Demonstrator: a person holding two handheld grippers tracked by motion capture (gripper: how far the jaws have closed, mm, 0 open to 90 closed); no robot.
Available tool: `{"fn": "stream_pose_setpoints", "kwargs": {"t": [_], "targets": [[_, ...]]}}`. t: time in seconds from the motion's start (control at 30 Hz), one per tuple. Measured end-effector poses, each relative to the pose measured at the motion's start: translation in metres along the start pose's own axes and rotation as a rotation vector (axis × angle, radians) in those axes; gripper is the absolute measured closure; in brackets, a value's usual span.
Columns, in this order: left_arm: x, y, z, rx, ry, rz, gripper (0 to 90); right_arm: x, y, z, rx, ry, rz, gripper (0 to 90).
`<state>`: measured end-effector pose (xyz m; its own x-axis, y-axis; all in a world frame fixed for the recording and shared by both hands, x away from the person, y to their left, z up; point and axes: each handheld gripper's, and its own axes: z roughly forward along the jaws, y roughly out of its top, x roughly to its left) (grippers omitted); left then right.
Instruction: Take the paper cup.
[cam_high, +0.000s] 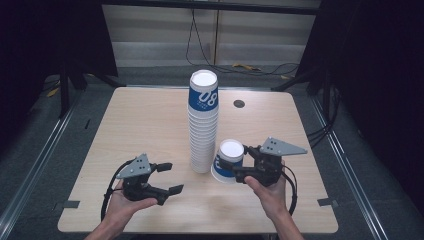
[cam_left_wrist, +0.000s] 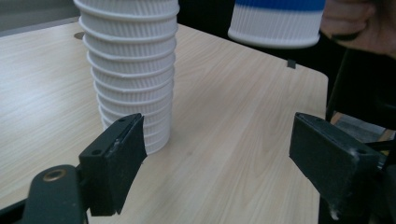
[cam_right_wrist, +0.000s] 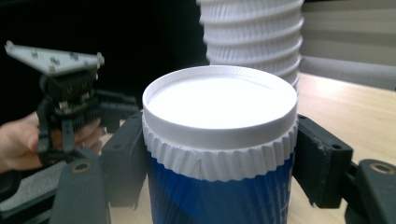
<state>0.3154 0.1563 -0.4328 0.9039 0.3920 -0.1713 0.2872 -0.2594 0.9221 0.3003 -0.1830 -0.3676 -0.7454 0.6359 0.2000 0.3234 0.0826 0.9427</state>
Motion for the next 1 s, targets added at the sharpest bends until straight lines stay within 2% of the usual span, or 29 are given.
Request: {"fn": "stream_pose_setpoints", "kwargs": {"t": [0.13, 0.23, 0.33, 0.47, 0.57, 0.63, 0.83, 0.87, 0.93, 1.0], "targets": [[-0.002, 0.001, 0.001, -0.031, -0.025, -0.022, 17.4, 0.001, -0.011, 0.006, 0.011, 0.010, 0.007, 28.4], [-0.002, 0.001, 0.000, -0.026, -0.015, -0.018, 15.6, 0.001, -0.019, 0.010, 0.022, 0.016, 0.017, 28.4], [-0.005, -0.004, -0.001, -0.014, -0.034, -0.006, 16.1, 0.004, -0.025, 0.014, 0.033, 0.025, 0.006, 28.4], [-0.008, -0.010, 0.005, -0.016, -0.049, -0.001, 16.3, 0.006, -0.034, 0.021, 0.044, 0.048, 0.018, 28.3], [-0.012, -0.014, 0.009, -0.027, -0.064, 0.005, 20.5, 0.009, -0.036, 0.024, 0.047, 0.055, 0.023, 28.4], [-0.014, -0.015, 0.013, -0.025, -0.079, -0.012, 18.6, 0.012, -0.037, 0.026, 0.044, 0.069, 0.032, 28.3], [-0.021, -0.017, 0.022, -0.012, -0.103, 0.003, 15.7, 0.021, -0.041, 0.034, 0.047, 0.108, 0.022, 28.3], [-0.023, -0.017, 0.021, -0.017, -0.094, 0.031, 20.0, 0.024, -0.043, 0.036, 0.049, 0.123, 0.020, 28.3], [-0.025, -0.016, 0.021, -0.029, -0.105, 0.048, 22.4, 0.025, -0.043, 0.037, 0.053, 0.125, 0.020, 28.3], [-0.024, -0.016, 0.022, -0.018, -0.109, 0.026, 17.3, 0.028, -0.044, 0.040, 0.052, 0.130, 0.014, 28.4]]}}
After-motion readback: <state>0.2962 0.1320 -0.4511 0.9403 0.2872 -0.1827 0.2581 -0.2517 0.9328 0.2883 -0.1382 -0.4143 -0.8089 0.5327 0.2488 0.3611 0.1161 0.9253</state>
